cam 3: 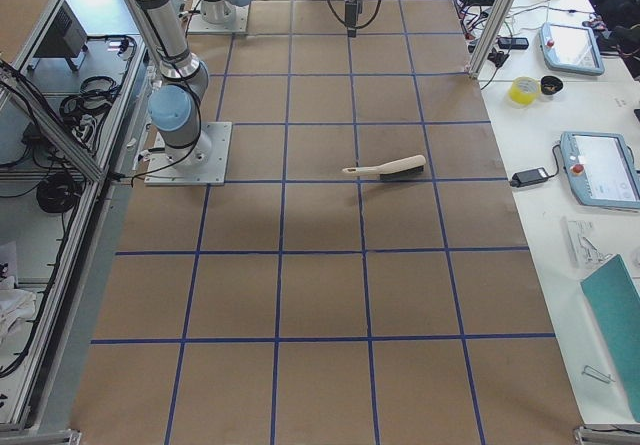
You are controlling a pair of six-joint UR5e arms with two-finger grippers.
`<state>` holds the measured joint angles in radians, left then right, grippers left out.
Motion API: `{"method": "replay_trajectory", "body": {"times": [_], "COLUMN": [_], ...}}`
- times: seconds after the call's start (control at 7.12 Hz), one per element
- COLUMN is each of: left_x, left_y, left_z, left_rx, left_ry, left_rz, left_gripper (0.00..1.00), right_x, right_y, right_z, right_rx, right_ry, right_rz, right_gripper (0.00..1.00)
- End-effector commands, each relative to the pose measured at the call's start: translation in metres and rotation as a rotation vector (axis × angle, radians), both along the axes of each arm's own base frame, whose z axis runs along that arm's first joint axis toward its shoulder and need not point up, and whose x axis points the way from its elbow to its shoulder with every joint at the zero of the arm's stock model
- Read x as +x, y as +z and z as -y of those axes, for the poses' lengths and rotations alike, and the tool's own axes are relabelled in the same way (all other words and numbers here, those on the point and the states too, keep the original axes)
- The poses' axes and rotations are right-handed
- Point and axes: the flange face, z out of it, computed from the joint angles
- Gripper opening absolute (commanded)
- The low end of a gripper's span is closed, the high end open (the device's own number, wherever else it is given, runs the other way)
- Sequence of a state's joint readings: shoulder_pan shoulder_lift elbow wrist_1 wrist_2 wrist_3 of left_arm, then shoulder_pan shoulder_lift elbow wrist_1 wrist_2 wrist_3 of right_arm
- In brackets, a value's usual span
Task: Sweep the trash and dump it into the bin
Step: 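Tip the dustpan over the bin with the left gripper while the right releases the brush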
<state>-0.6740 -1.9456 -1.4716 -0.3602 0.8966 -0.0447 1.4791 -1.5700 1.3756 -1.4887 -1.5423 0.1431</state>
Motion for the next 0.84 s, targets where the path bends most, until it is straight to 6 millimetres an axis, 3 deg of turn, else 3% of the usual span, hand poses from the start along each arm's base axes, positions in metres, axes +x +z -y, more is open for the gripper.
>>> {"method": "replay_trajectory", "body": {"times": [0.0,0.14,0.28,0.42,0.7], "left_x": [-0.020,-0.031,-0.070,-0.122,-0.202], "left_y": [0.017,0.017,0.023,0.016,-0.012], "left_z": [-0.001,0.005,0.022,0.047,0.079], "left_rx": [0.001,0.052,0.106,0.186,0.285], "left_ry": [-0.004,0.081,0.134,0.194,0.435], "left_rz": [-0.024,-0.116,-0.128,-0.152,-0.341], "left_gripper": [0.00,0.00,0.00,0.00,0.00], "right_x": [0.008,0.008,0.009,0.010,0.009], "right_y": [0.002,-0.001,-0.010,-0.020,-0.020], "right_z": [0.006,0.013,0.010,0.007,0.008], "right_rx": [-0.077,-0.128,-0.115,-0.097,-0.101], "right_ry": [0.014,0.013,0.014,0.010,0.012], "right_rz": [-0.045,-0.049,-0.035,-0.032,-0.038], "right_gripper": [1.00,1.00,1.00,1.00,1.00]}}
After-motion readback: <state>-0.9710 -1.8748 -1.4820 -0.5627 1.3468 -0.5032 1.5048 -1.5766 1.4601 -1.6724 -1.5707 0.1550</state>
